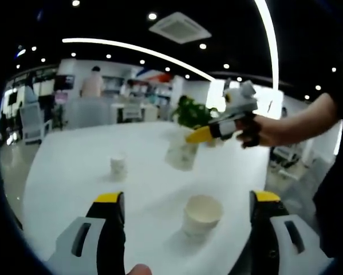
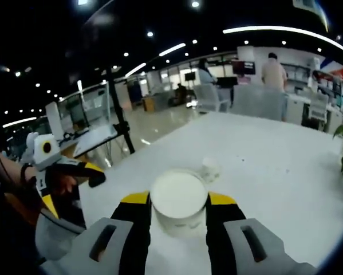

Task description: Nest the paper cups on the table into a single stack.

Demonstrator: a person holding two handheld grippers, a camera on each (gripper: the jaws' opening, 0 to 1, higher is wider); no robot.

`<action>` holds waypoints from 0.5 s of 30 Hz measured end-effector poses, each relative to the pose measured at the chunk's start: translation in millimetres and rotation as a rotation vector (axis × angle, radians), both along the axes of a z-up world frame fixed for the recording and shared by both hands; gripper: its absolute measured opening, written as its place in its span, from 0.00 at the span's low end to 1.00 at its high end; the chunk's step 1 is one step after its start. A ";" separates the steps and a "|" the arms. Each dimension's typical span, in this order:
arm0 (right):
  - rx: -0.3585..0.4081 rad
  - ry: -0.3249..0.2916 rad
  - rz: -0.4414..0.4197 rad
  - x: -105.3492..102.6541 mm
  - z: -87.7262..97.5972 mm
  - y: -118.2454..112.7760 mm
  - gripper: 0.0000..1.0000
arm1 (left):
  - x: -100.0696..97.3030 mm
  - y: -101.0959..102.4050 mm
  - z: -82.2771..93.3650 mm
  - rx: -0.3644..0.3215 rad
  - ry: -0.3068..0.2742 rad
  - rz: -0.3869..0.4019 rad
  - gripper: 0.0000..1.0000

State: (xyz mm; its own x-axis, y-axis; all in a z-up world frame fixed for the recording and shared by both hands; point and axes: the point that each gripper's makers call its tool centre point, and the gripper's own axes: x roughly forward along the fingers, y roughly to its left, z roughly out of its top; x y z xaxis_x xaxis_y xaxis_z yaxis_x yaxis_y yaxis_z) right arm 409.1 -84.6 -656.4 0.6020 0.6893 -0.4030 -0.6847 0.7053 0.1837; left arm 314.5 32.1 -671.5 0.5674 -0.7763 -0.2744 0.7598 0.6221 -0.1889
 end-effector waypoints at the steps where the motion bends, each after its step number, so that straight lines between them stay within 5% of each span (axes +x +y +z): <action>1: 0.002 0.000 0.000 -2.0 0.1 0.4 0.34 | -0.8 -0.5 -0.1 0.001 0.000 -0.002 0.89; 15: 0.048 0.014 -0.002 -25.8 2.4 5.4 0.34 | -9.4 -3.8 -0.4 0.006 0.000 -0.028 0.89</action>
